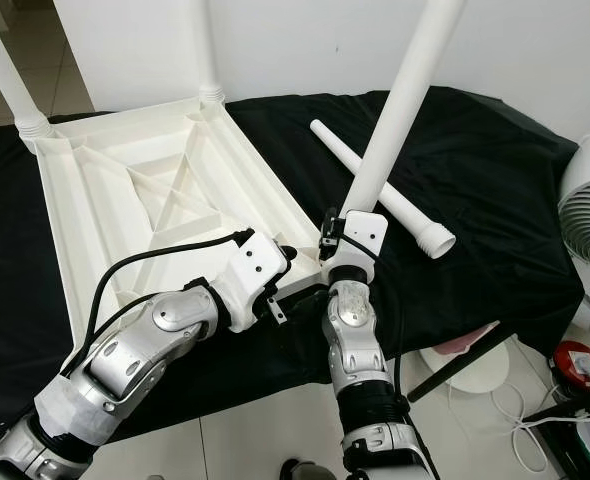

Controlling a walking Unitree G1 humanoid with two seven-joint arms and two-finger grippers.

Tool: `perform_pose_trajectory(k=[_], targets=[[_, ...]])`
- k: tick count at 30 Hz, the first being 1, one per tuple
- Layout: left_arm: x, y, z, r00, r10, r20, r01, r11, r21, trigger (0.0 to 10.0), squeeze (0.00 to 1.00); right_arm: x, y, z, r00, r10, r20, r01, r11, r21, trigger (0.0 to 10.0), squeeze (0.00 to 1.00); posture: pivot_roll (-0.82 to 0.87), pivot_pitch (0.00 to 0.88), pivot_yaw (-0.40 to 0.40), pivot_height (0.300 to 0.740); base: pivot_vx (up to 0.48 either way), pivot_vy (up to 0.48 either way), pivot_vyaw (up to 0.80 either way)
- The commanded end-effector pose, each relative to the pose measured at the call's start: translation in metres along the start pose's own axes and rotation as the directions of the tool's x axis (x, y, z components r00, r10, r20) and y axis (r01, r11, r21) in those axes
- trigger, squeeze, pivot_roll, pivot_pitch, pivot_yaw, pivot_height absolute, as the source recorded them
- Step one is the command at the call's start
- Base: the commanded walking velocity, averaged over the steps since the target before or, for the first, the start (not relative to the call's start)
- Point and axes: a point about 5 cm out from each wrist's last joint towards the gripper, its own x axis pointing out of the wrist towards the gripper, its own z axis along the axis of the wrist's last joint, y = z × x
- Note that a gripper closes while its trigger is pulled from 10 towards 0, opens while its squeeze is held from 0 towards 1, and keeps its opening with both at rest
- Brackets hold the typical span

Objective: Building children table

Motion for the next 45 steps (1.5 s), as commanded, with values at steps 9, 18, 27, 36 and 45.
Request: perform_pose_trajectory(k=[9,18,27,36,45], targets=[[0.004,-0.008,0.000,0.997,-0.075,0.002,0.075,0.997,0.016,10.0,0.00,0.017,0.020,-0.001,0.998,-0.046,-0.033,0.044,0.997,-0.063,10.0,0.00,0.06,0.069,-0.044,0.740,0.000,0.000,0.00],[0.003,-0.009,-0.001,0.998,-0.068,-0.002,0.068,0.997,0.024,10.0,0.00,0.015,0.027,-0.004,0.999,-0.028,-0.026,0.027,0.998,-0.061,10.0,0.00,0.07,0.057,-0.054,0.740,0.000,0.000,0.00],[0.003,-0.008,-0.002,0.998,-0.060,-0.005,0.060,0.998,0.033,10.0,0.00,0.000,0.013,-0.015,1.000,0.017,0.005,-0.017,1.000,0.001,10.0,0.00,0.07,0.047,-0.053,0.740,0.000,0.000,0.00],[0.004,-0.008,-0.001,0.998,-0.067,0.001,0.066,0.997,0.044,10.0,0.00,-0.001,0.008,-0.011,0.999,0.024,0.047,-0.025,1.000,0.016,10.0,0.00,0.06,0.046,-0.048,0.740,0.000,0.000,0.00],[0.004,-0.007,0.000,0.998,-0.063,0.004,0.063,0.997,0.051,10.0,0.00,0.006,0.008,0.011,0.992,0.011,0.126,-0.015,0.999,0.036,10.0,0.00,0.06,0.046,-0.047,0.740,0.000,0.000,0.00]])
